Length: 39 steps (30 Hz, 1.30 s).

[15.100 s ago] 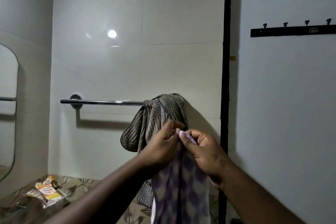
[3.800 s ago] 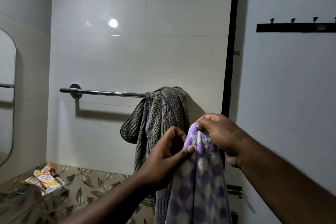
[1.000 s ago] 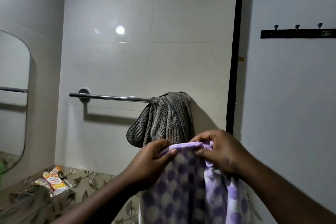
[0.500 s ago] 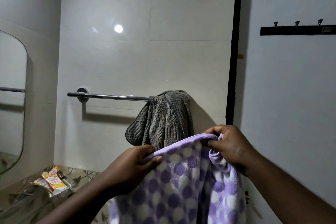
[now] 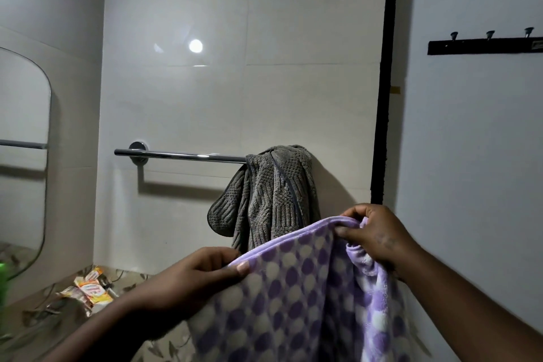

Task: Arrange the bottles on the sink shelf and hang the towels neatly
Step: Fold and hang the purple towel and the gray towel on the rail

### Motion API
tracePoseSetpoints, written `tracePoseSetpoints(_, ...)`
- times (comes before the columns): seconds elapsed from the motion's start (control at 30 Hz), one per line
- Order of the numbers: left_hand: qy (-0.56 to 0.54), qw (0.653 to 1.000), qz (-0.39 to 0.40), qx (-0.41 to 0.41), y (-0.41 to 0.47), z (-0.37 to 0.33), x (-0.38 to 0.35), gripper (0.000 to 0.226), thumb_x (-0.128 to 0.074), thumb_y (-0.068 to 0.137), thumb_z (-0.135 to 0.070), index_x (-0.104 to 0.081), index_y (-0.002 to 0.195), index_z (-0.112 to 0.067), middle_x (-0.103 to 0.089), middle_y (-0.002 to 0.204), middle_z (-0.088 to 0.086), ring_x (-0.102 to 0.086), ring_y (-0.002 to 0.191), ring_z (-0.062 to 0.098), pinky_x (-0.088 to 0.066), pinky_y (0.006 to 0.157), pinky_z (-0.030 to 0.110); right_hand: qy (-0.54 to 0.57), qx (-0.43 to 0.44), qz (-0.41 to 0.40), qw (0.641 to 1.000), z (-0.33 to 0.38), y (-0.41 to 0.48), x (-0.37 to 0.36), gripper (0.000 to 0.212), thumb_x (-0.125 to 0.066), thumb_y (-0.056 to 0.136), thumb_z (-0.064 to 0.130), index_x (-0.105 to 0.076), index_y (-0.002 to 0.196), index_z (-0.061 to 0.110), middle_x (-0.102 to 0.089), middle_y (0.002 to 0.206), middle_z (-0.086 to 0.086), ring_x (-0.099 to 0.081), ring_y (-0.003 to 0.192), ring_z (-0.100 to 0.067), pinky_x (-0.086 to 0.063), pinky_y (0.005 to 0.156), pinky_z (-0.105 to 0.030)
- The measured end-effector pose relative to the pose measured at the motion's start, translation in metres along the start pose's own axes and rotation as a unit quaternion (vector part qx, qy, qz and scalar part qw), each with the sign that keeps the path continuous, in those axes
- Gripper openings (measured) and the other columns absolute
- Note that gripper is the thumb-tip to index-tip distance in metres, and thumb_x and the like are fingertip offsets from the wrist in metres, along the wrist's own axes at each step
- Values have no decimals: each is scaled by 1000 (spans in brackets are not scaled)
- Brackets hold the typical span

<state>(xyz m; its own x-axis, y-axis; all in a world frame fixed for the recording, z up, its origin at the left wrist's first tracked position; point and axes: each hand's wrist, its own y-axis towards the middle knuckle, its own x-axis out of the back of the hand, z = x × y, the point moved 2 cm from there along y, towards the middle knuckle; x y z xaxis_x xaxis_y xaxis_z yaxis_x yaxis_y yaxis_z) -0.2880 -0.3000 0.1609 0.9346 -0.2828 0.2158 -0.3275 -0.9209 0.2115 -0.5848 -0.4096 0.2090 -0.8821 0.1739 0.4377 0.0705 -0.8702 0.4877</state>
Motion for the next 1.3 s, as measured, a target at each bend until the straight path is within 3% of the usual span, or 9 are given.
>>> tracePoseSetpoints(0.1, -172, 984, -43, -4, 10, -2, -21, 41, -74, 89, -18, -65, 109, 17, -69, 103, 33, -68, 82, 31, -59, 71, 35, -94, 38, -81, 992, 19, 3, -5, 28, -85, 75, 39, -66, 90, 25, -68, 80, 2, -66, 73, -15, -45, 64, -23)
tracePoseSetpoints(0.23, -273, 958, -86, -4, 23, -12, -50, 23, -69, 77, -13, -79, 90, 3, -73, 90, 28, -72, 66, 28, -62, 62, 34, -20, 32, -196, 980, 44, 3, -7, 29, -77, 83, 38, -57, 76, 18, -61, 70, 6, -59, 67, -18, -42, 59, -25)
tracePoseSetpoints(0.47, -276, 953, -126, 1, 47, -23, -97, 18, -54, 100, 3, -71, 105, 1, -77, 83, 16, -73, 61, 18, -55, 45, 24, 91, 59, -38, 993, 65, -30, -58, 35, -81, 78, 47, -61, 77, 18, -61, 53, 11, -54, 46, -3, -45, 50, -22)
tracePoseSetpoints(0.6, -293, 945, -143, -16, 49, -19, -89, 17, -56, 98, 5, -73, 98, 6, -76, 86, 22, -73, 65, 21, -62, 57, 29, 105, 61, 70, 990, 62, -37, -42, 14, -84, 76, 15, -73, 85, 13, -78, 80, -5, -70, 72, -14, -62, 80, -48)
tracePoseSetpoints(0.73, -310, 938, -157, -13, 49, -14, -87, 13, -62, 94, 4, -75, 97, 5, -76, 88, 22, -73, 65, 22, -63, 58, 31, 129, 42, -41, 990, 56, -43, -23, 14, -84, 74, 5, -78, 78, 17, -80, 77, -4, -77, 82, -28, -61, 84, -52)
tracePoseSetpoints(0.83, -298, 936, -186, -4, 53, -11, -86, 12, -66, 92, 2, -73, 101, 5, -76, 85, 19, -71, 61, 20, -62, 56, 29, 88, 65, -104, 989, 56, -52, -22, 11, -84, 76, 11, -76, 77, 19, -78, 73, 4, -75, 73, -17, -63, 76, -43)
tracePoseSetpoints(0.97, -264, 938, -225, 12, 58, -5, -86, 9, -69, 90, 3, -73, 84, -2, -73, 73, 17, -67, 54, 18, -56, 46, 26, -9, 130, -81, 988, 61, -72, -37, 11, -81, 75, 24, -71, 78, 27, -75, 73, 16, -70, 67, 0, -59, 67, -29)
tracePoseSetpoints(1.13, -246, 933, -261, 16, 60, 4, -88, 8, -72, 88, 5, -69, 94, 1, -72, 76, 18, -66, 54, 20, -54, 46, 27, -99, 163, -69, 979, 60, -90, -43, 12, -81, 75, 29, -71, 80, 31, -73, 75, 26, -68, 71, 7, -49, 61, -11)
tracePoseSetpoints(1.3, -264, 926, -270, 30, 62, 11, -88, 21, -70, 88, 8, -64, 108, 8, -71, 78, 22, -66, 53, 24, -57, 50, 31, -108, 162, -39, 980, 56, -100, -49, 17, -82, 76, 31, -77, 92, 34, -78, 91, 22, -70, 87, 7, -56, 79, -19)
